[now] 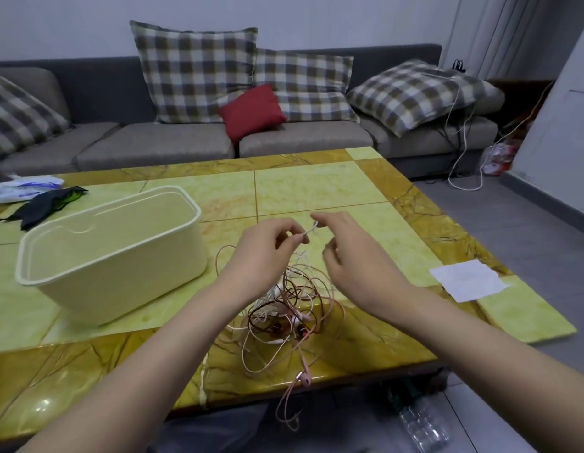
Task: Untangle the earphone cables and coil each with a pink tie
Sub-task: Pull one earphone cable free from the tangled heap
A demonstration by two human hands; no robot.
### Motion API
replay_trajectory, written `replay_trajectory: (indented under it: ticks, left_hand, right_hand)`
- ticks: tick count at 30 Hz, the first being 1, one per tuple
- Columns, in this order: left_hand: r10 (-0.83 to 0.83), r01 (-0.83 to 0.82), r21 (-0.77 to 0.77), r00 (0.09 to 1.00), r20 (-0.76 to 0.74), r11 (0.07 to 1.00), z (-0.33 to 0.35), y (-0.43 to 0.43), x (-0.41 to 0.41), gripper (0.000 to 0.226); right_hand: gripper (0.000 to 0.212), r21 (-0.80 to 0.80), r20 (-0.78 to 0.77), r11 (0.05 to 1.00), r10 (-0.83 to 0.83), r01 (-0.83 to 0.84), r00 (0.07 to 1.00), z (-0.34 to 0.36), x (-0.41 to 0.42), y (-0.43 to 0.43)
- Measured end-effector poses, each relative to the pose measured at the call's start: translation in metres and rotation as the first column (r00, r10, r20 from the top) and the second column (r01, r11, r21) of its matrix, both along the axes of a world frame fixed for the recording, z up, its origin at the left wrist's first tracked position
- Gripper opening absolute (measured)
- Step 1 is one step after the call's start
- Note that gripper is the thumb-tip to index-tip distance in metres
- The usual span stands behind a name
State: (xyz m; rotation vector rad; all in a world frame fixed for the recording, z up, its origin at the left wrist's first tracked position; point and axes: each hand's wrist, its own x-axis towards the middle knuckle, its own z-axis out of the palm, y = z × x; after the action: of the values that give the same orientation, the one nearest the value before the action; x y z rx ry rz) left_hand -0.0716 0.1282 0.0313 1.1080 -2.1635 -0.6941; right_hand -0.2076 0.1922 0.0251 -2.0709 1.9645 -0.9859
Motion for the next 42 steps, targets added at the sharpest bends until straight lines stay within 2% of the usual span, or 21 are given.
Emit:
replay_trajectory:
  ticks: [4, 7, 13, 19, 22, 25, 26, 27, 30, 33, 36, 39, 42]
  left_hand:
    - [0.009, 0.001, -0.074, 0.992, 0.129, 0.997, -0.008, 0.001, -0.004, 0.016]
    - [-0.045, 0.044, 0.013, 0.991, 0.130, 0.999, -0.013, 0.003, -0.001, 0.016]
    - [-0.037, 0.024, 0.185, 0.997, 0.067, 0.983, -0.027, 0.003, 0.006, 0.016]
    - [-0.086, 0.020, 0.286, 0.972, 0.218, 0.958, -0.048, 0.004, 0.020, 0.019]
    - [-0.046, -0.013, 0.248, 0.972, 0.229, 0.969, -0.049, 0.002, 0.023, 0.020]
    - [0.016, -0.038, 0.120, 0.984, 0.179, 0.992, -0.042, 0.002, 0.020, 0.017]
    - [0.025, -0.037, 0.079, 0.988, 0.150, 0.996, -0.037, 0.003, 0.019, 0.016]
    - [0.026, -0.031, 0.041, 0.992, 0.126, 0.999, -0.033, 0.004, 0.017, 0.016]
    - [0.016, -0.012, -0.035, 0.995, 0.099, 0.999, -0.022, 0.006, 0.009, 0.015]
    - [-0.012, 0.020, -0.069, 0.994, 0.107, 0.997, -0.017, 0.008, 0.001, 0.017]
    - [-0.037, 0.049, -0.086, 0.991, 0.131, 0.995, -0.020, 0.010, 0.001, 0.016]
    - [-0.042, 0.043, -0.036, 0.998, 0.044, 0.998, -0.028, 0.009, 0.009, 0.001]
    - [-0.055, 0.055, 0.022, 0.998, 0.012, 0.998, -0.036, 0.010, 0.014, 0.006]
  right_hand:
    - [0.029, 0.071, 0.041, 0.997, 0.031, -0.034, 0.999, -0.004, 0.009, -0.004]
    - [0.013, 0.129, 0.122, 0.992, -0.018, 0.003, 0.992, -0.006, 0.003, -0.007]
    - [0.014, 0.120, 0.271, 0.990, -0.108, 0.078, 0.956, -0.006, -0.014, -0.014]
    - [0.014, 0.116, 0.361, 0.967, -0.254, 0.227, 0.897, -0.005, -0.048, -0.023]
    - [0.015, 0.152, 0.273, 0.947, -0.315, 0.283, 0.909, -0.020, -0.055, -0.020]
    - [0.016, 0.267, -0.110, 0.902, -0.322, 0.340, 0.940, -0.025, -0.052, -0.014]
    - [0.020, 0.286, -0.208, 0.894, -0.294, 0.346, 0.933, -0.024, -0.048, -0.013]
    - [0.026, 0.278, -0.241, 0.906, -0.257, 0.320, 0.936, -0.022, -0.043, -0.013]
    - [0.035, 0.126, -0.142, 0.985, -0.101, 0.119, 0.985, -0.013, -0.018, -0.009]
    - [0.025, 0.099, -0.086, 0.994, 0.058, -0.049, 0.995, -0.009, 0.005, -0.009]
    - [0.022, 0.171, -0.053, 0.985, 0.040, -0.031, 0.998, -0.009, 0.006, -0.011]
    - [0.018, 0.215, -0.090, 0.976, 0.063, -0.042, 0.994, -0.009, 0.002, -0.008]
    - [0.017, 0.212, -0.133, 0.976, 0.078, -0.049, 0.988, -0.012, 0.005, -0.007]
